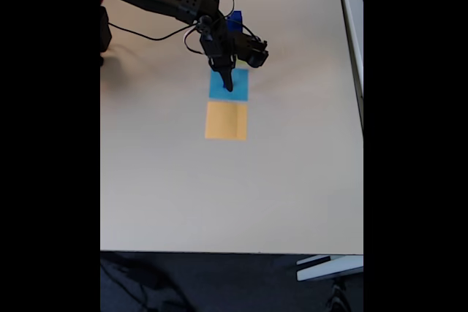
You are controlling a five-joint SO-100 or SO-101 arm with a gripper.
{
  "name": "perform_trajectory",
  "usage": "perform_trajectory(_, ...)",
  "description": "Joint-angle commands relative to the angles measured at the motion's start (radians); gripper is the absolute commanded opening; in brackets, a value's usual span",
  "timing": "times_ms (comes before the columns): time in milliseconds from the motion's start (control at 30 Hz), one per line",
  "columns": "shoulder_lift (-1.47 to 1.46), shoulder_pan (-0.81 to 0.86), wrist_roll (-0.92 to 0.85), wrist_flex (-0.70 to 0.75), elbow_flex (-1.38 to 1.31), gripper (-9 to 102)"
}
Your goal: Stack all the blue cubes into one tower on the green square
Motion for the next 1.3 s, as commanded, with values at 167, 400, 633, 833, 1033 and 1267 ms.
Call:
perform_trajectory(167,0.078,0.002,0.02,-0.074,0.057,26)
perform_trajectory(400,0.078,0.017,0.008,-0.083,0.058,23)
perform_trajectory(633,0.084,0.023,0.003,-0.095,0.067,21)
perform_trajectory(833,0.087,0.031,0.002,-0.097,0.072,20)
perform_trajectory(1033,0.087,0.034,0.002,-0.1,0.075,15)
perform_trajectory(1267,0.086,0.034,0.002,-0.106,0.078,12)
